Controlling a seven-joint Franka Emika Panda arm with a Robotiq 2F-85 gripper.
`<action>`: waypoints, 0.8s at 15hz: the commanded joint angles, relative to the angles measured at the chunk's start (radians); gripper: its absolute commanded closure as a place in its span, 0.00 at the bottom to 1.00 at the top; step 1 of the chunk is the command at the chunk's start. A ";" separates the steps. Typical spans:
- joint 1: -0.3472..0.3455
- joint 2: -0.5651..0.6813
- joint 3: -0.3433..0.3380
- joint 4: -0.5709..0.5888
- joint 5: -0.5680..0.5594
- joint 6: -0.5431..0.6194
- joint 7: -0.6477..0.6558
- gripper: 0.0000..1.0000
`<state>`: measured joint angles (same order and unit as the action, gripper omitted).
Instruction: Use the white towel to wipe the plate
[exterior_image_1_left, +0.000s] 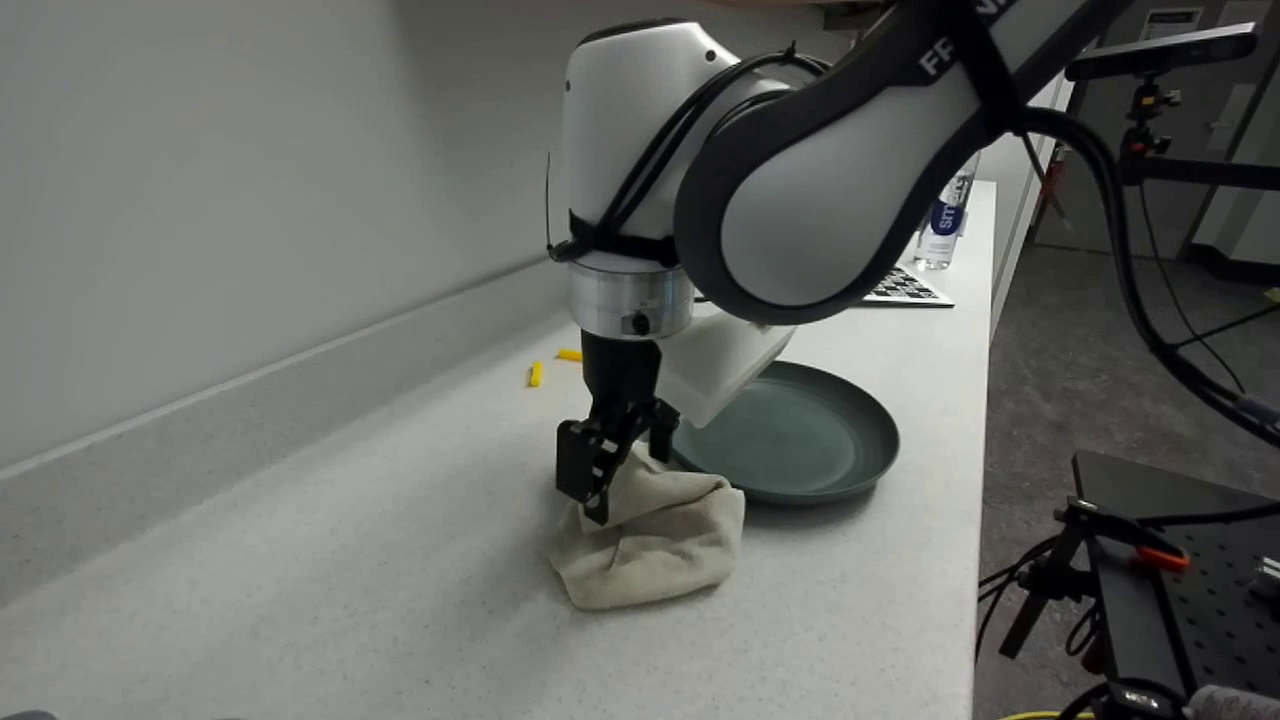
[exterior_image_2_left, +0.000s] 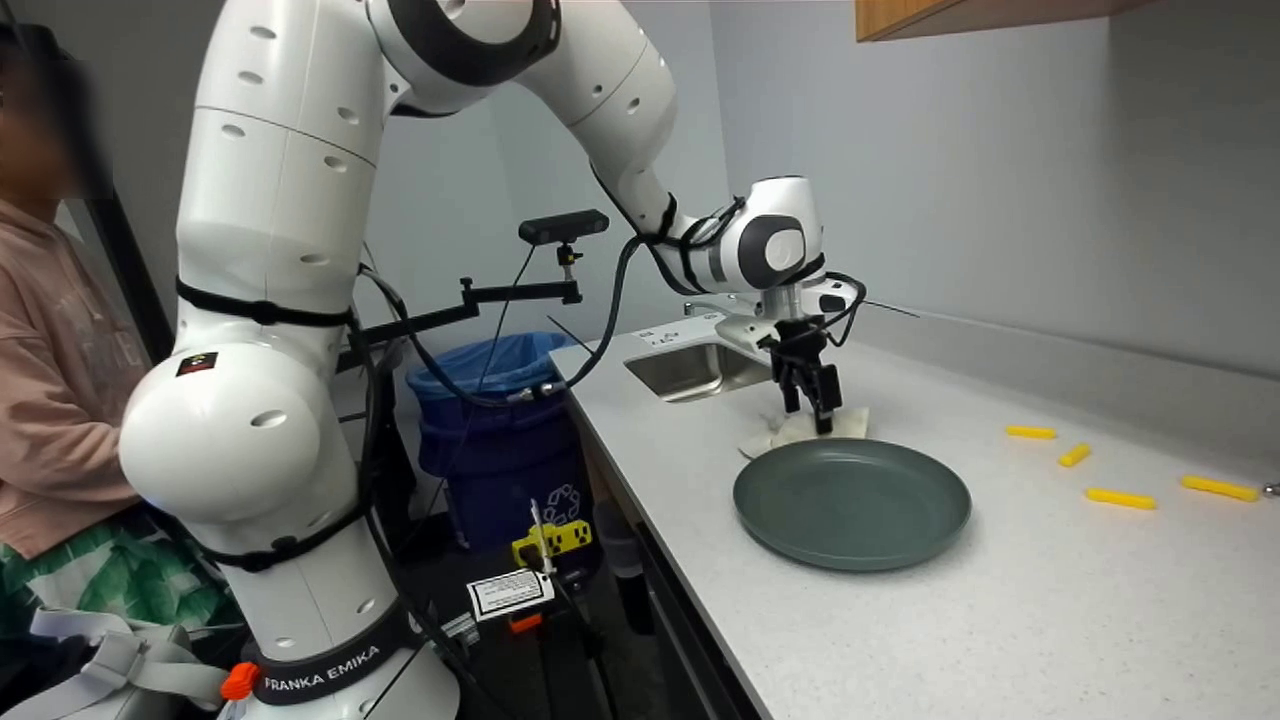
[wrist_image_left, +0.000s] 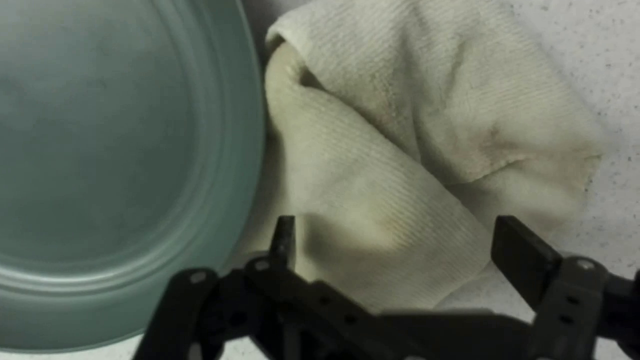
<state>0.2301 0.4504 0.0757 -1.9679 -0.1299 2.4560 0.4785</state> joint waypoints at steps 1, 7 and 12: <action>0.028 0.043 -0.024 0.043 -0.002 -0.004 -0.023 0.00; 0.014 0.060 -0.037 0.005 0.022 -0.003 -0.028 0.06; 0.008 0.047 -0.045 -0.007 0.041 0.005 -0.028 0.46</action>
<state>0.2400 0.5012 0.0419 -1.9594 -0.1126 2.4555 0.4764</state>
